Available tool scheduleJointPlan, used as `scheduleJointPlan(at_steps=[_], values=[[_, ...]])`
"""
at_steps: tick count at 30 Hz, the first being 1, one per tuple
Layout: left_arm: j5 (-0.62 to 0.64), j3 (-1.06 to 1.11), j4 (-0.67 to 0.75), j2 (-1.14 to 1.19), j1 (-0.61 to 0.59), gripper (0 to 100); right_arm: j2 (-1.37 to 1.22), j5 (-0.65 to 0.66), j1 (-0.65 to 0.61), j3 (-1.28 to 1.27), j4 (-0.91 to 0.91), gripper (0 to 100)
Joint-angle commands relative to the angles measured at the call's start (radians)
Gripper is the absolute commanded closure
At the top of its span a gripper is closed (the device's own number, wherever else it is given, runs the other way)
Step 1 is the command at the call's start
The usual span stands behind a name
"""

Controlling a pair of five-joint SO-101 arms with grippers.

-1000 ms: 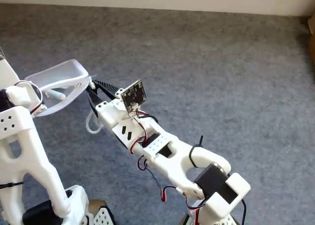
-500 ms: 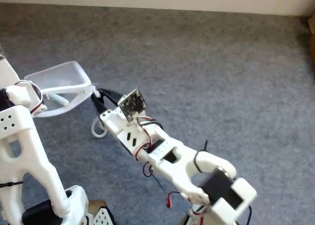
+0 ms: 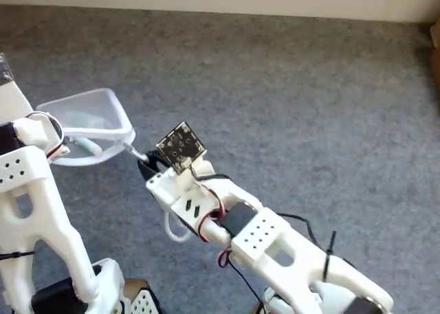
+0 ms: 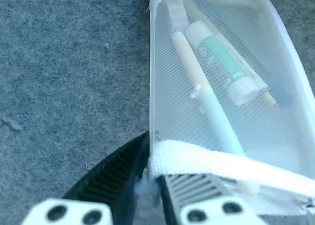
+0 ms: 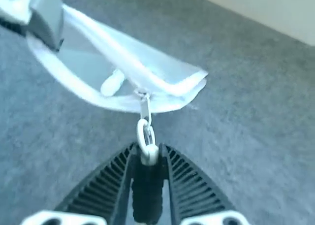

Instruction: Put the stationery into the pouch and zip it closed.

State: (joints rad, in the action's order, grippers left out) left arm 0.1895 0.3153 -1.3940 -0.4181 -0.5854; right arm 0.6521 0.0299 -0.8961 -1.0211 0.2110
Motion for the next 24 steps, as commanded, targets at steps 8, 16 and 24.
scheduleJointPlan(at_steps=[8,16,24], values=[[-0.164,-0.081,0.009,-0.007,0.199,99,0.271,0.014,-0.007,-0.005,0.375,99.4],[-0.181,-0.191,-0.072,-0.007,0.285,80,0.381,0.014,-0.005,-0.127,0.374,99.4],[-0.184,-0.289,-0.068,-0.005,0.475,80,0.394,0.018,-0.005,-0.157,0.374,99.4]])
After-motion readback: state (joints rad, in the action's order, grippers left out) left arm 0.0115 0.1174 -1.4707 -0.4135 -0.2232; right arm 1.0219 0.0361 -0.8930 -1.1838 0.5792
